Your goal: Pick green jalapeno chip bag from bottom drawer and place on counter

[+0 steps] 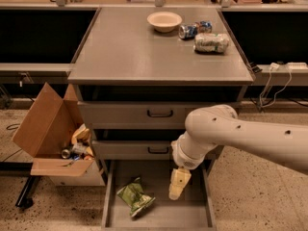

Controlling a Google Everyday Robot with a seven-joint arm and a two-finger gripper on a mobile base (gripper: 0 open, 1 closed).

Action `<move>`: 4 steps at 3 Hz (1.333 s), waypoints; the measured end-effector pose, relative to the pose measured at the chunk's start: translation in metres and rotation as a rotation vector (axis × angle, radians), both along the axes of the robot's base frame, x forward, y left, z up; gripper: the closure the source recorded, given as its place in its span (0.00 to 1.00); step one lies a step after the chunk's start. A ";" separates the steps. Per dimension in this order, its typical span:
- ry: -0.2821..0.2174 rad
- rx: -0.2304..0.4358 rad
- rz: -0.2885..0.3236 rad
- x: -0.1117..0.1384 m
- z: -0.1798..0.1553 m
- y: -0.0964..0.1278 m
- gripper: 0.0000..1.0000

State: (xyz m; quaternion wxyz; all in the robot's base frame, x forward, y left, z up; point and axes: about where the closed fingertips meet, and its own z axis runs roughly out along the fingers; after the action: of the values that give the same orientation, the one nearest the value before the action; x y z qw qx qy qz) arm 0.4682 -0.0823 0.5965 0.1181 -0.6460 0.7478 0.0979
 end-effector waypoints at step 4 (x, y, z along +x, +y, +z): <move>0.068 0.197 0.020 0.019 -0.201 0.090 0.00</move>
Offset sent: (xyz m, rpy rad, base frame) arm 0.0128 0.0572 -0.1587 0.0842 -0.0117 -0.0067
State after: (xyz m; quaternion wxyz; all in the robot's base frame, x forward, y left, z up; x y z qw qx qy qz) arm 0.4874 0.0073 0.3951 0.1547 -0.6349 0.7318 0.1938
